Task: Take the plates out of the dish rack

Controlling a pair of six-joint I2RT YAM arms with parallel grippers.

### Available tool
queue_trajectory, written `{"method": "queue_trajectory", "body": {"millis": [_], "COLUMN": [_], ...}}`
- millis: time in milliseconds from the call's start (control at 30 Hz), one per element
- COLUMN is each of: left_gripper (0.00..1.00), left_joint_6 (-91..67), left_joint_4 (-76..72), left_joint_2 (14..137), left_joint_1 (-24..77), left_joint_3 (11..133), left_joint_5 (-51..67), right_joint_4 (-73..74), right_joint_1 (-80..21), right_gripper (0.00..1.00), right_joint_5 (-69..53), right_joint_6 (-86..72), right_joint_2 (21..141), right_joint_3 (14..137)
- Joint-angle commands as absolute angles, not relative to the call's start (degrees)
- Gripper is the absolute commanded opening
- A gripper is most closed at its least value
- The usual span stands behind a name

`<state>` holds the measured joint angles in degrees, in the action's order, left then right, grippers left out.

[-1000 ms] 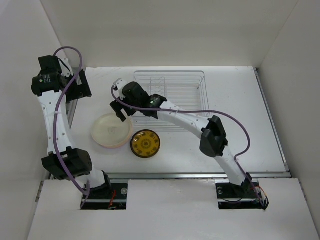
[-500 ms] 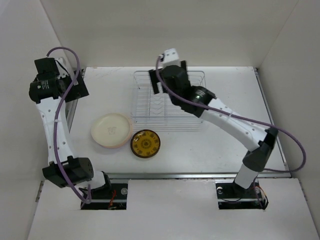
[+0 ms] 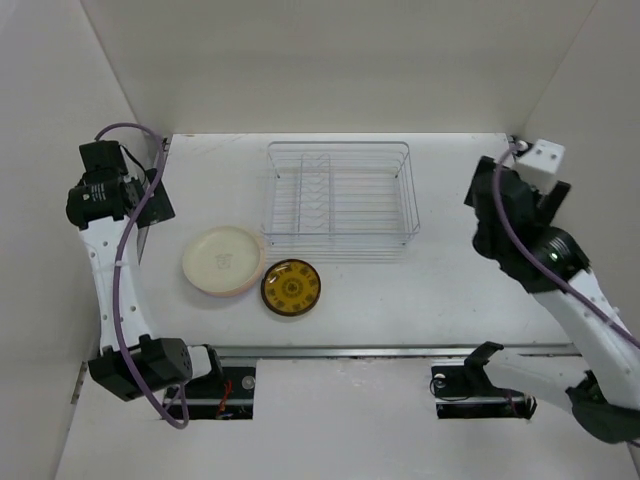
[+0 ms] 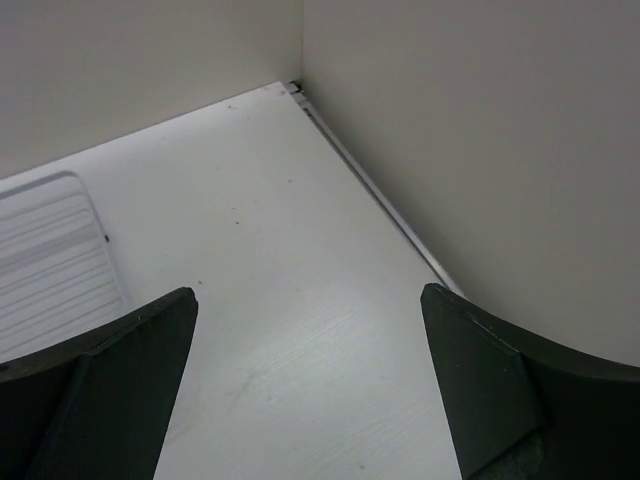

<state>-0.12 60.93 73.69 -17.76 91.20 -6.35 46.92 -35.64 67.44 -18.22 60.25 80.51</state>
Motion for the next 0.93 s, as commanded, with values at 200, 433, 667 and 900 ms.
{"method": "queue_trajectory", "body": {"millis": [200, 433, 667, 900], "left_gripper": [1.00, 1.00, 1.00, 1.00], "left_joint_6": [0.44, 2.20, 3.25, 3.25], "left_joint_4": [64.24, 66.18, 66.71, 67.41], "left_joint_2": [66.45, 63.28, 61.44, 60.91], "left_joint_1": [-18.11, -18.11, -18.11, -18.11], "left_joint_3": [88.60, 87.45, 86.31, 86.84], "left_joint_5": [-3.70, -3.69, -3.08, -1.93], "right_joint_4": [54.93, 59.50, 59.50, 58.97], "right_joint_1": [-35.24, -35.24, -35.24, -35.24], "right_gripper": [0.99, 0.99, 0.99, 0.99], "right_joint_5": [47.92, 44.21, 41.57, 40.25], "right_joint_6": [-20.74, -23.99, -26.10, -27.25], "right_joint_2": [47.20, 45.44, 41.67, 40.61], "right_joint_3": [75.41, 76.73, 74.27, 73.13]}}
